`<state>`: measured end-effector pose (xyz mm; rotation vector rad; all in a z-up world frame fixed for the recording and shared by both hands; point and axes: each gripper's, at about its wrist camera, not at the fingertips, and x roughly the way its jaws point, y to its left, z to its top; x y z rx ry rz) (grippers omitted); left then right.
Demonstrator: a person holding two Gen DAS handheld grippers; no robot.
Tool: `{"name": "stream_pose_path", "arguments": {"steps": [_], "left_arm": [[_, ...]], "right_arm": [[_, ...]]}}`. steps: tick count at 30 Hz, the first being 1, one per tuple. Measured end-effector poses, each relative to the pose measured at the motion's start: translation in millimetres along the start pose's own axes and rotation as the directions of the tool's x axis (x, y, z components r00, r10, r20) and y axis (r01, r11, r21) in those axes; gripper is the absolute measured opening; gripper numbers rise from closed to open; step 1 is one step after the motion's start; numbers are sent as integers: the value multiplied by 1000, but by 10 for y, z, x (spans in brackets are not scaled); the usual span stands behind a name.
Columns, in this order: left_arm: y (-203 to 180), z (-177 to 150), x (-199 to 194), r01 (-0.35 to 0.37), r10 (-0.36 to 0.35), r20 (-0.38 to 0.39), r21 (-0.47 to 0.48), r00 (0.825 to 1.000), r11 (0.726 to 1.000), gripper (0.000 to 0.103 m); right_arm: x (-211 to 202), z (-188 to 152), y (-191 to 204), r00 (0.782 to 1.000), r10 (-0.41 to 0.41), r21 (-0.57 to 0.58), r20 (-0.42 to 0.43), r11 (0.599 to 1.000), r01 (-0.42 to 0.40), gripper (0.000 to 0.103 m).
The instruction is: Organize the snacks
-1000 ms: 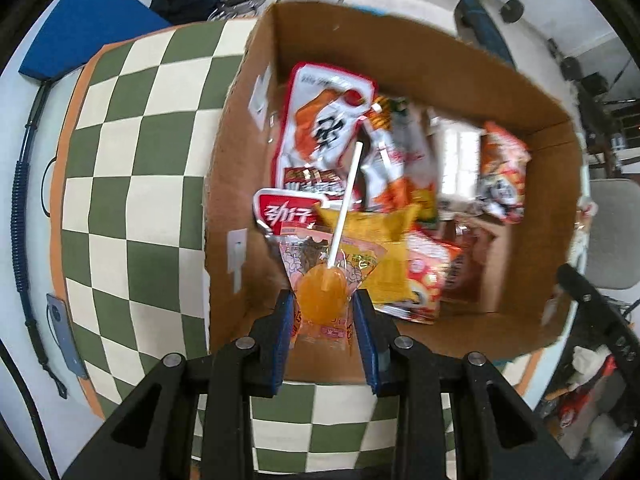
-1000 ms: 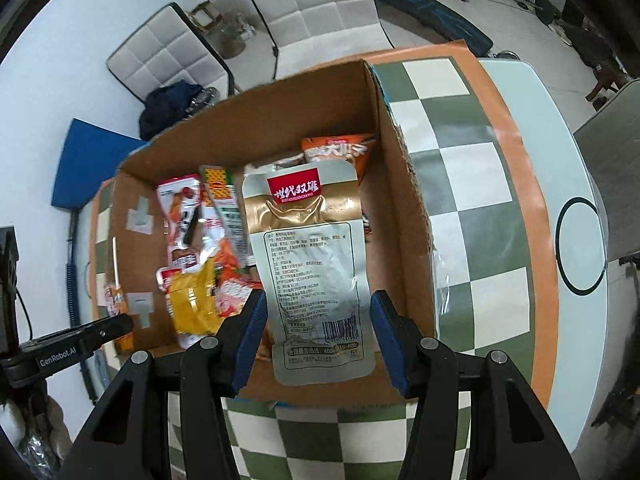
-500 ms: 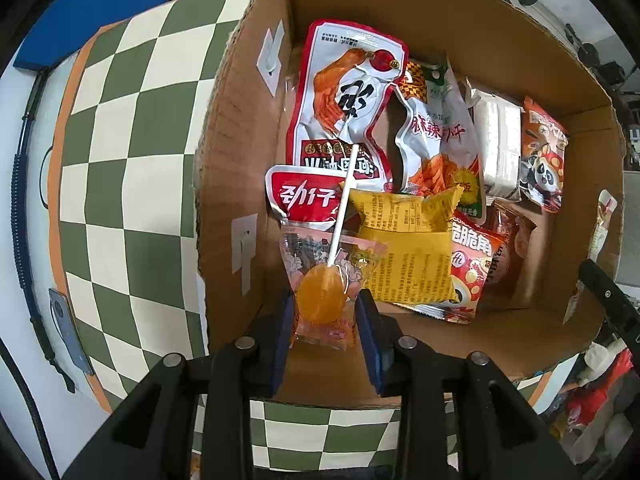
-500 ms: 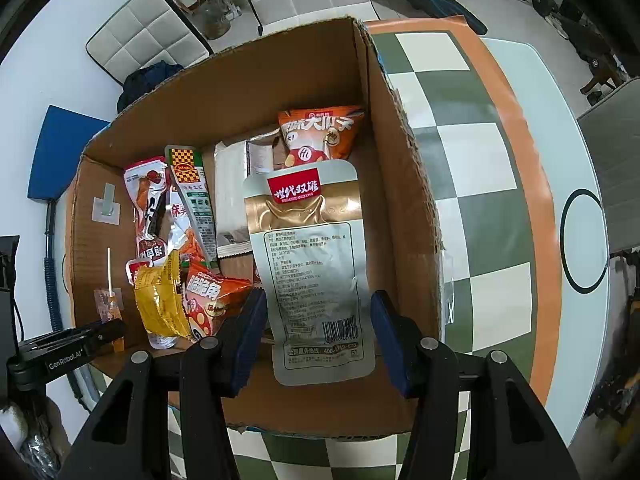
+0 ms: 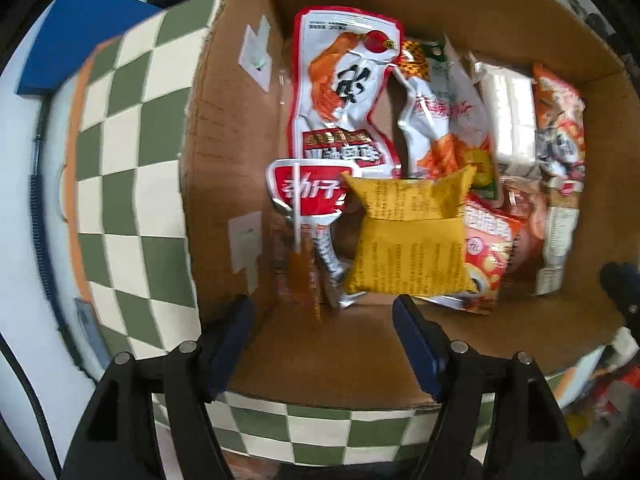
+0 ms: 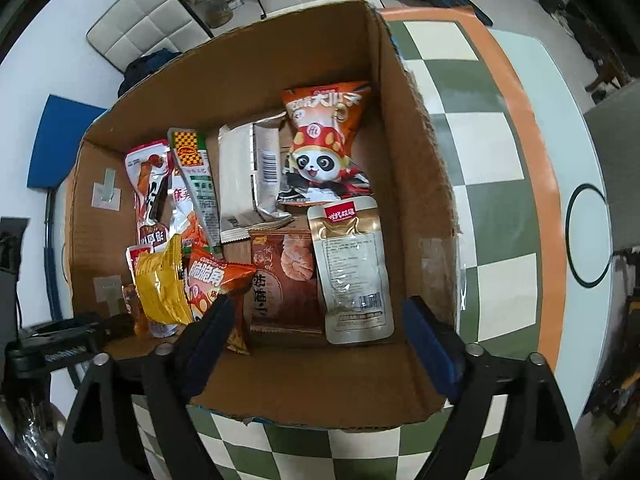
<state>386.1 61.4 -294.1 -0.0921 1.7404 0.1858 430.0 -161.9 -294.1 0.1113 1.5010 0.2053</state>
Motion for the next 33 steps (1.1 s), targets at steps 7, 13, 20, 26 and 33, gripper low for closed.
{"name": "stream_pose_path", "arguments": {"steps": [7,13,20,26,33], "left_arm": [[-135,-42,-110,0,0,67,-1,998,1000,70],[-170,-51,-292,2,-2,128,-6,992,1000,70],[-174,-120,-514,25,-23,197,-9,980,1000,70],[-202,-331,-892,57,-53,314,-2,948,998,70],[-207,-827,-1503,101,-95,477,14,874,995,70]], "right_arm": [[-70,-43,99,1000,-25,-42,16,999,26,90],[-136,-57,105,999,-28,-46,28,999,29,92],[-234,-88,151,998,-29,-57,49,998,32,92],[-503,-210,194,994,-21,-75,103,997,29,92],[-1072,-575,217,977,-2,-91,215,996,23,94]]}}
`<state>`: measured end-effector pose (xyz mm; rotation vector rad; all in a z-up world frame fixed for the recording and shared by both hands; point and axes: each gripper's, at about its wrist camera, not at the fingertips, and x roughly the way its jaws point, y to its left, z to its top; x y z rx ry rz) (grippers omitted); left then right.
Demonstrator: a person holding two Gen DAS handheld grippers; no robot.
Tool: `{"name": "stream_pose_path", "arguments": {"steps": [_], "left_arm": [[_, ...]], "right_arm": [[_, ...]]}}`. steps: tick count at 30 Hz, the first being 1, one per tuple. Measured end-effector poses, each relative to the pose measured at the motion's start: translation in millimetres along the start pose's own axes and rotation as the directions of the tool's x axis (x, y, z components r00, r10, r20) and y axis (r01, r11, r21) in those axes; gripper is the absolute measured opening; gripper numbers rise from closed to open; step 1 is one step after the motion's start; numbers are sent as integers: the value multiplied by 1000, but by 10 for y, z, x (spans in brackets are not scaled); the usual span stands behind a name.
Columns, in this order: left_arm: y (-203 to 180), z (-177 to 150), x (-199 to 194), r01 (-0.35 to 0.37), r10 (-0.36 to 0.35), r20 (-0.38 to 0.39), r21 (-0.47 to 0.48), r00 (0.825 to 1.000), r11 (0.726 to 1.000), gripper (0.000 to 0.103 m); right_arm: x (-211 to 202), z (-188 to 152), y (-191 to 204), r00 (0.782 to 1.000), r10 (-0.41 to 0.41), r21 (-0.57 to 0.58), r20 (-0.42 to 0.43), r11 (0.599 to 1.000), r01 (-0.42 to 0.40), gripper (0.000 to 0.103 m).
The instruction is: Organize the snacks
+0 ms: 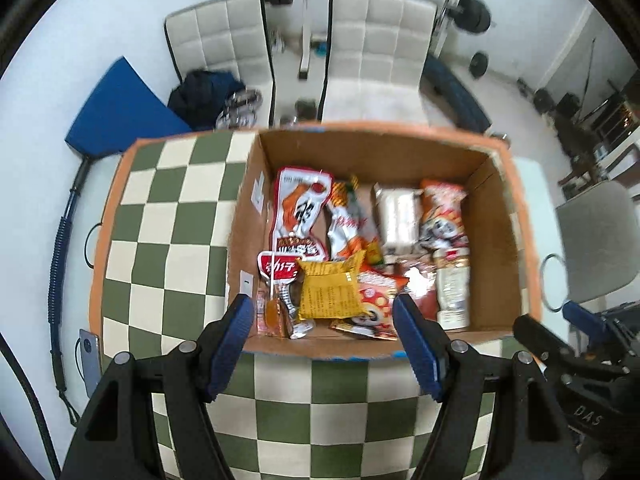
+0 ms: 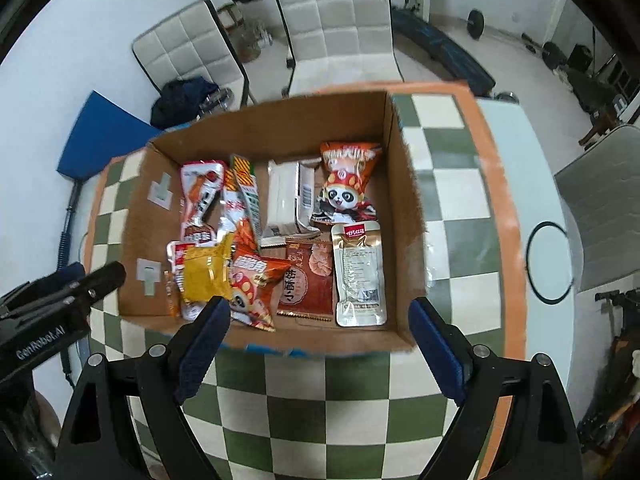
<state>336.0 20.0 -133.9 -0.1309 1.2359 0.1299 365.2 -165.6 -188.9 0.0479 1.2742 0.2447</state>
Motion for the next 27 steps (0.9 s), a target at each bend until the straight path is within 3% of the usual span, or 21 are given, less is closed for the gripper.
{"name": "stream_pose_path", "arguments": {"steps": [3,6,17,27], "left_arm": [[-17,-90,-278,16,-16,50,4,999,1000,73],[-42,-200,-523,36,-37,86,15,996,999,90],[-107,-607,-1171,33,-41,173,50,984,998,90],[-138,-874,-1839,-8,-15,321,69,947,998,90]], "right_arm": [[-310,-150,8,999,-3,-4,51,1000,3,95],[-626,-321,5,995,0,-4,99,1000,1,96],[-1645,-823,32,966,-23,-9,257,1000,26,99],[-2366,-1113,129,927,-28,-25,374,999,41,100]]}}
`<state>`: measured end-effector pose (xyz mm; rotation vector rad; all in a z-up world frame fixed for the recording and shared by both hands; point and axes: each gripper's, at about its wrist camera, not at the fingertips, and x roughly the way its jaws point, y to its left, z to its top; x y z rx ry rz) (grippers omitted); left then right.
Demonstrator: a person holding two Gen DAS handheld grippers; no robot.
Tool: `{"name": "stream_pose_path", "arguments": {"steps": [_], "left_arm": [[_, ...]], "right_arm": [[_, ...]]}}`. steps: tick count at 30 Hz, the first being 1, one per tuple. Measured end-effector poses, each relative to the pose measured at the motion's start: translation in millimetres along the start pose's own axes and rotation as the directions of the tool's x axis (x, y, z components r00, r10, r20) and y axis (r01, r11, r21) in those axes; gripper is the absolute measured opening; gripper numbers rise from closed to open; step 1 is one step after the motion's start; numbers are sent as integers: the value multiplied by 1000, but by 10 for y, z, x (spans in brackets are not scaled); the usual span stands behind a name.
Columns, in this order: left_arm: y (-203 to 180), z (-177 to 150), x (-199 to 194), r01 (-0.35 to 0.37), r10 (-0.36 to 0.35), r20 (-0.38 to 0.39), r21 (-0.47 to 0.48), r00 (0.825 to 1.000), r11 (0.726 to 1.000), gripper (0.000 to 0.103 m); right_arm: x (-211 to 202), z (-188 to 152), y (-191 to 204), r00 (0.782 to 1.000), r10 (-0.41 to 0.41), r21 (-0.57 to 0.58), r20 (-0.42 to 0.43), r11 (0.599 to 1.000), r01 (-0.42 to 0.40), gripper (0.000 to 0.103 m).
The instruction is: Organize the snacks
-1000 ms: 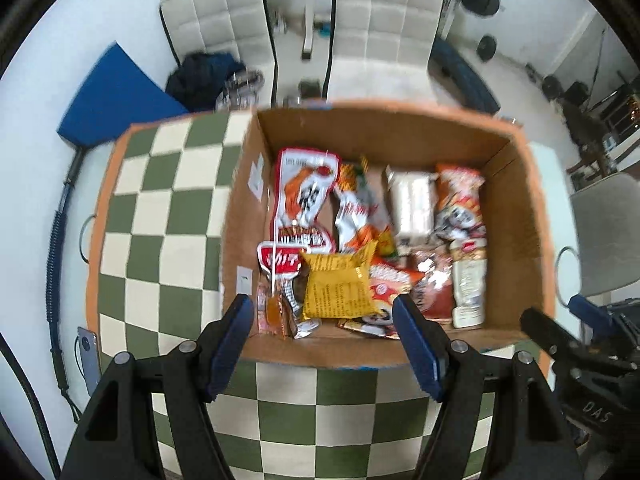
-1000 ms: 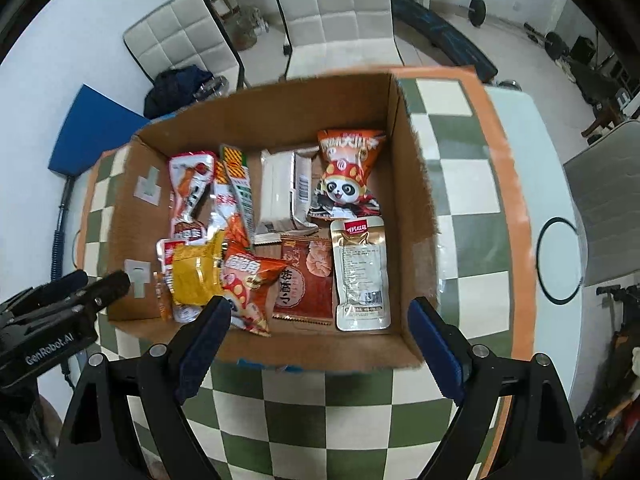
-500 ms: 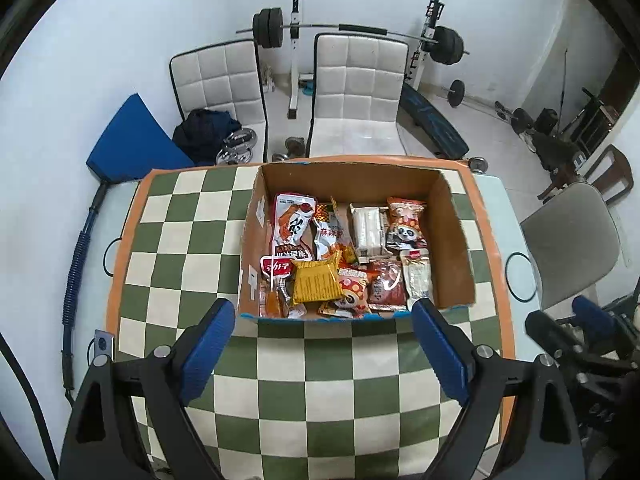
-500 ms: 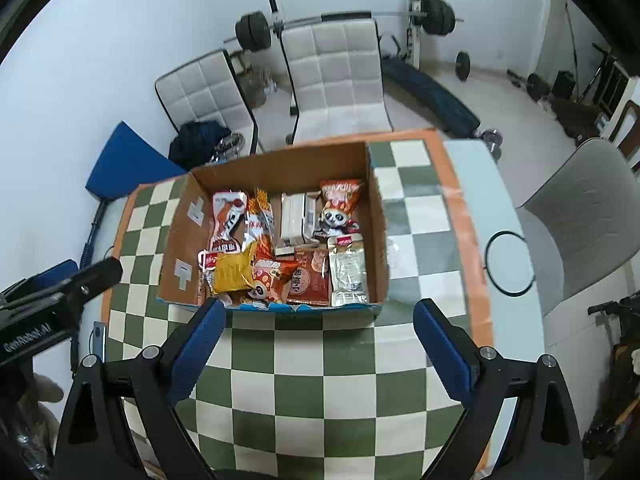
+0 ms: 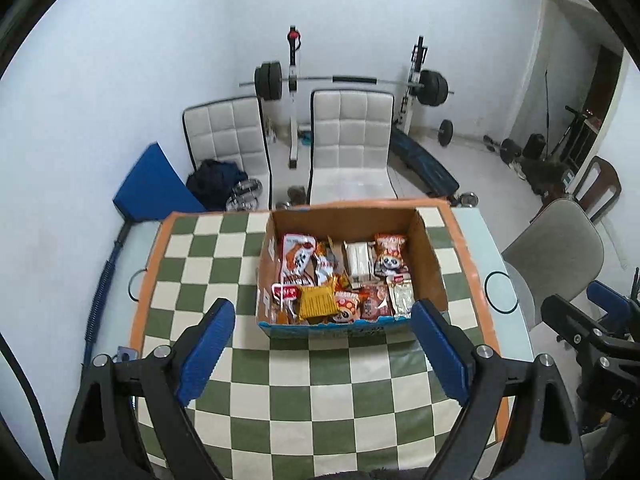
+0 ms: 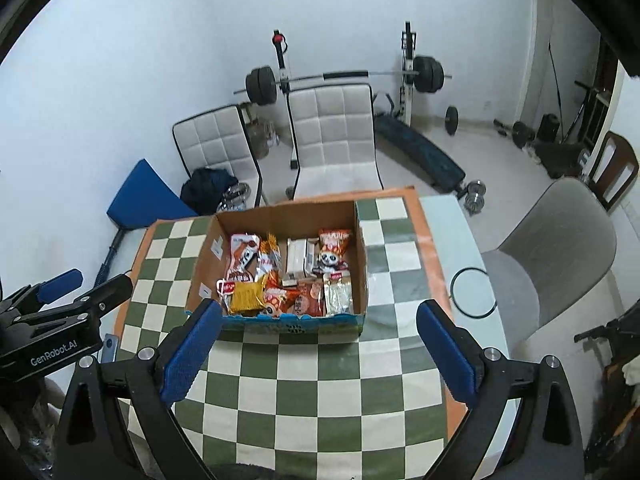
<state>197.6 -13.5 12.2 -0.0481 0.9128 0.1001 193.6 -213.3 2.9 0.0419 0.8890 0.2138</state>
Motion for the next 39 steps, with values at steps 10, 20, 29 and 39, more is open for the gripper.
{"name": "stream_pose_path", "arguments": {"steps": [10,20,29,39], "left_arm": [[-54,-36,-305,-16,15,61,21,998,1000,90],[-74,-40,-216,-9,9,34,8,999,1000,90],[-89,-16,80,-27,27,-12,-6,1000,1000,90],[-76,45,511,-46,44,-67,-28,997,999,90]], "right_arm": [[-356,-19,23,999,10,-1,39,1000,-10,100],[-365,-25,9,999,0,0,34,1000,0,101],[79,-46,-66,999,-37,28,-24,999,38,101],[552,-4,-191,995,-63,47,-83,997,67,101]]}}
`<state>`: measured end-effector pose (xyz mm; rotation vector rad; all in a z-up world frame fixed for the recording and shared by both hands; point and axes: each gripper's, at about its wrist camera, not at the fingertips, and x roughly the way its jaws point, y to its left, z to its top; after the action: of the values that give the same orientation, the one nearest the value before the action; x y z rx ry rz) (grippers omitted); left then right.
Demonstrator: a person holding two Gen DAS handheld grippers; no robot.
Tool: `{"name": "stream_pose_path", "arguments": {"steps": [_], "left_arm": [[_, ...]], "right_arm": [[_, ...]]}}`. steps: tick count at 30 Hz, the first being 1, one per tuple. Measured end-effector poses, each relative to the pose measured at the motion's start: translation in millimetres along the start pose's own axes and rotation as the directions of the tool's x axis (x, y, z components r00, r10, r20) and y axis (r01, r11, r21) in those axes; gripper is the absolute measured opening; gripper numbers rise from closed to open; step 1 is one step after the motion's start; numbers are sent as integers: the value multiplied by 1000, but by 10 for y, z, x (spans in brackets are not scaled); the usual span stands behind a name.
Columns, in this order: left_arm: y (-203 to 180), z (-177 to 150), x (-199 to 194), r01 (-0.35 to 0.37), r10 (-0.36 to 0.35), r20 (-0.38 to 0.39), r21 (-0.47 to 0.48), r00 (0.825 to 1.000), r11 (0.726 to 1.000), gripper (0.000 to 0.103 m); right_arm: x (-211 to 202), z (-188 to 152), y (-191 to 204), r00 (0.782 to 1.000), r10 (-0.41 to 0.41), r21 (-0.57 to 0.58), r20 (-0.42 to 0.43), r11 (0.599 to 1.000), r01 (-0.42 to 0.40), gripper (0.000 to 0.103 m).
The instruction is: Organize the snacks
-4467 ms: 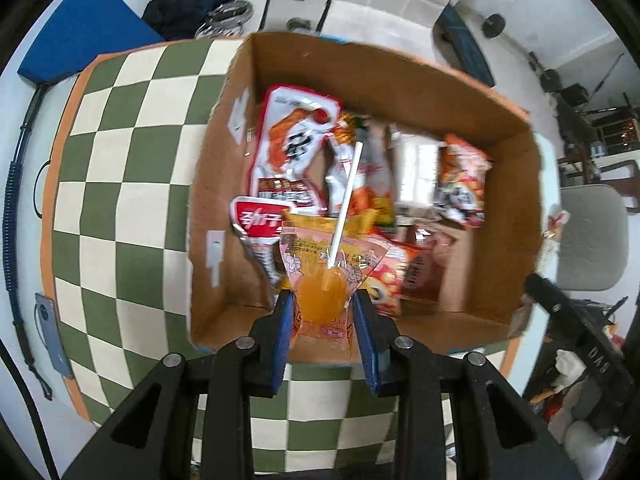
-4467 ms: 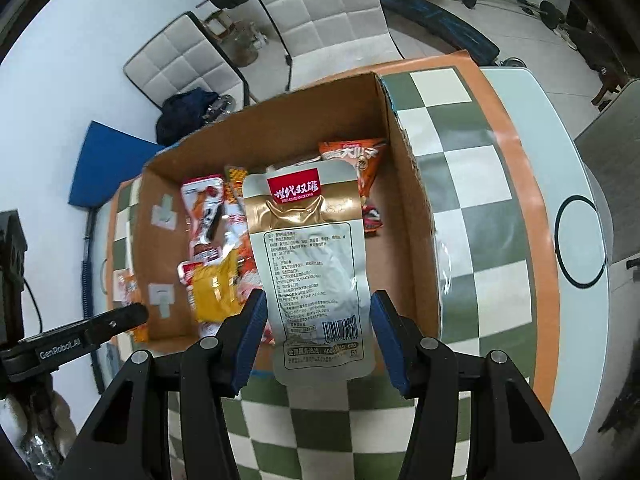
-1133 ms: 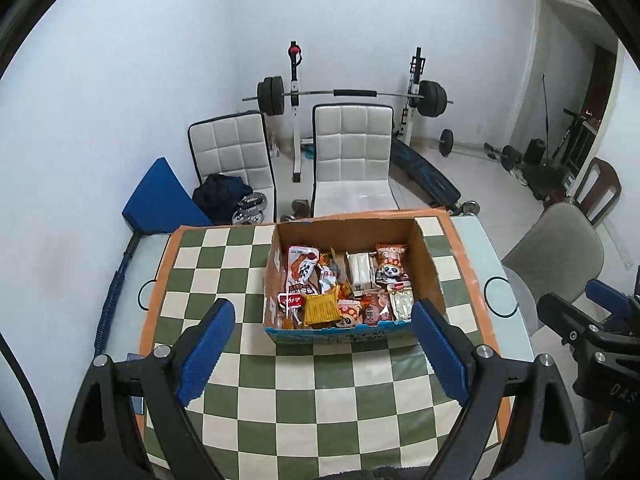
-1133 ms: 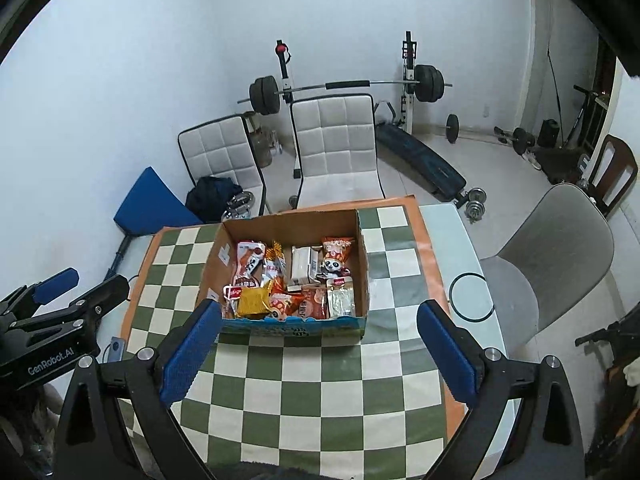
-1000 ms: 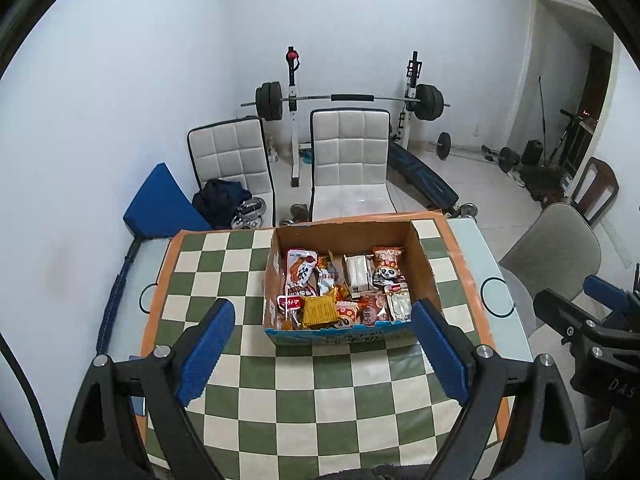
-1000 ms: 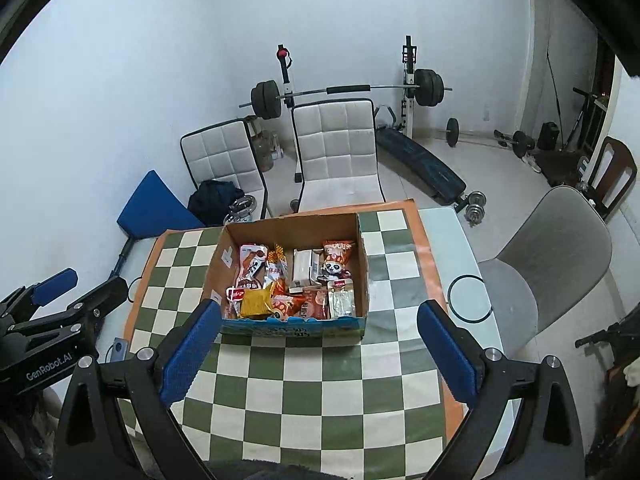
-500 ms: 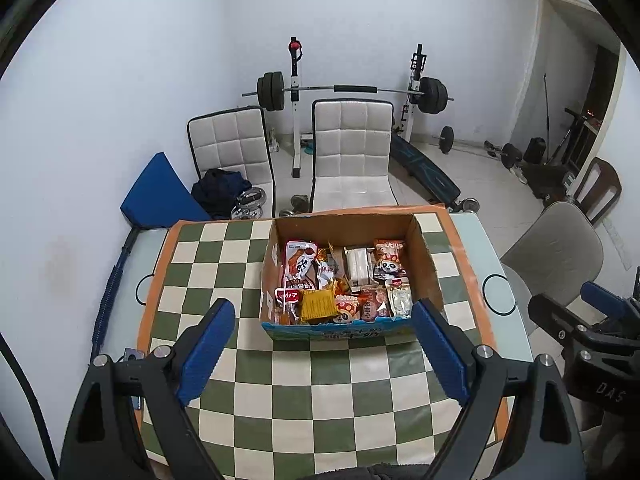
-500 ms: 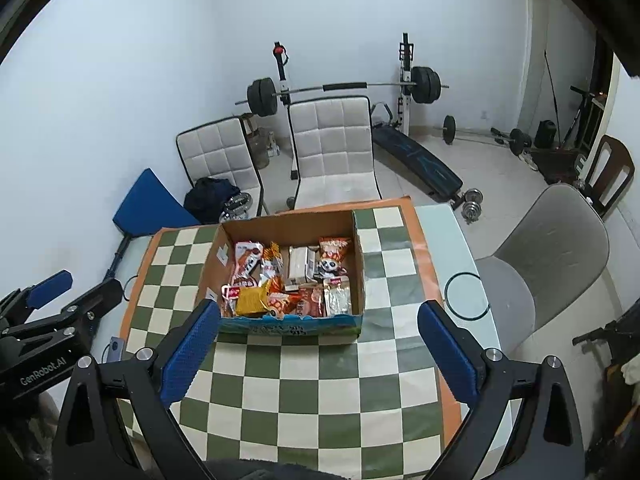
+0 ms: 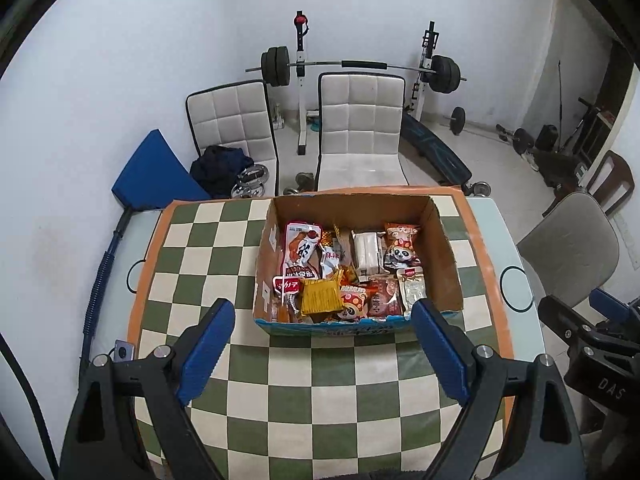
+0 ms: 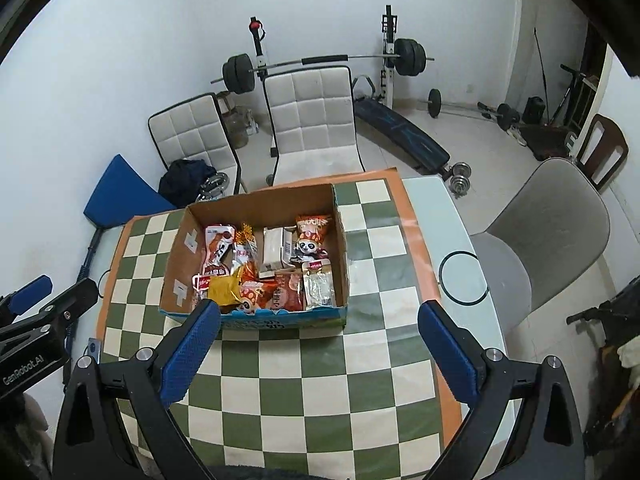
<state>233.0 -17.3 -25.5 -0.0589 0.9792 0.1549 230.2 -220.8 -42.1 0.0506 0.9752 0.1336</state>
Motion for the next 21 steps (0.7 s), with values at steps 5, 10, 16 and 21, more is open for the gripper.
{"name": "stream_pose_path", "arguments": {"steps": [5,10,16,21], "left_arm": [[10,55,130,-9,9,-4,-13,1000,1000,90],[32,81,215,-13,13,-16,-24,1000,1000,90],[40,84,252,-19,18,-17,-24,1000,1000,90],[48,86,261,-25,25,-15,-22,1000,999,90]], "right_arm": [[131,75,10,1000,-5,-8,-3,1000,5,101],[254,139,33,1000,-10,-16,-6,1000,10,101],[319,138,57,1000,-8,-19,-15,1000,8,101],[324,127,61,1000,-4,-13,-16,1000,4,101]]}}
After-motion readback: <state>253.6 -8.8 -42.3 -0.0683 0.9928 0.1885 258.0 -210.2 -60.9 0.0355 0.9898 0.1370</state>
